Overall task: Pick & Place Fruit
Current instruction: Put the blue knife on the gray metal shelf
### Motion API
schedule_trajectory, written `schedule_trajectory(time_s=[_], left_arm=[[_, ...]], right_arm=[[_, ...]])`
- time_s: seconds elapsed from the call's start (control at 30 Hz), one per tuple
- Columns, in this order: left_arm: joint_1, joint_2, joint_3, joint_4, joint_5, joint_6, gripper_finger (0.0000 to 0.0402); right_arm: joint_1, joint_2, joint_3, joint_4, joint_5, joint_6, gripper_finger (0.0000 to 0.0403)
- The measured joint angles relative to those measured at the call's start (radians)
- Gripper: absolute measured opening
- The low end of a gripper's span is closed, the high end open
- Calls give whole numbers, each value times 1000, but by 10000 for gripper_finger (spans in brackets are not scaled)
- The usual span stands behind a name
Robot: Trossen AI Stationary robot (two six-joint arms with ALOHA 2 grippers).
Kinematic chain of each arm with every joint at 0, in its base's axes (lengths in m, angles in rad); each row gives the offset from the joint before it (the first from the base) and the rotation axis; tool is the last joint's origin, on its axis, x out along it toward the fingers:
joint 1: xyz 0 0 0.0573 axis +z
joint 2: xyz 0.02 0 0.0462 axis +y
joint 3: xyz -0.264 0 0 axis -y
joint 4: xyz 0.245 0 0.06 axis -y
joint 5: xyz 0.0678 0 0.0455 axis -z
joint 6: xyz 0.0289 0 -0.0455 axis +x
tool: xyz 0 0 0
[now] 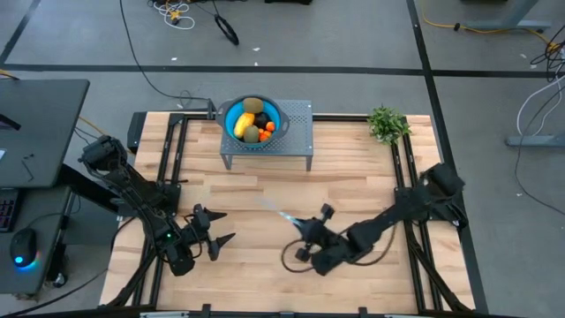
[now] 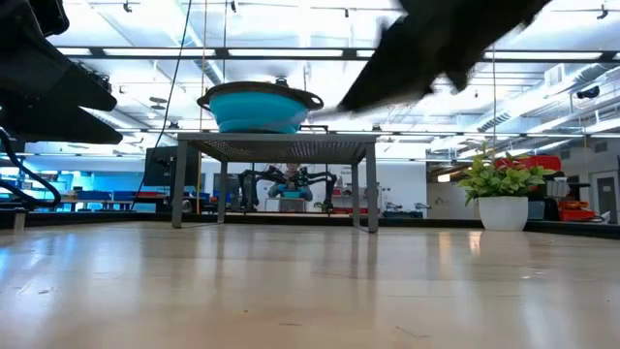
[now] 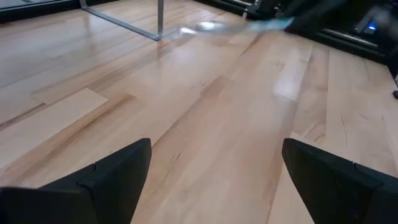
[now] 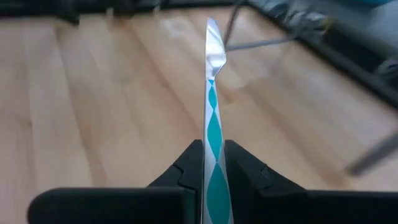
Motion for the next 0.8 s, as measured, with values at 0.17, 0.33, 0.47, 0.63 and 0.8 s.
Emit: schedule_trajectory(time_s=[0.17, 0.33, 0.47, 0.63, 0.8], left_arm=[[0, 0, 0, 2, 0, -1, 373], [0, 0, 0, 2, 2, -3, 373], [1, 0, 0, 1, 5, 3, 373], [6, 0, 0, 3, -11, 24, 373], [30, 0, 0, 8, -28, 27, 373]], right_arm=[[47, -134, 0, -204, 160, 130, 47], [52, -243, 1, -317, 200, 219, 47], [37, -292, 2, -438, 146, 303, 47], [-12, -335, 2, -674, 99, 526, 47], [-59, -338, 2, -745, 96, 577, 49]])
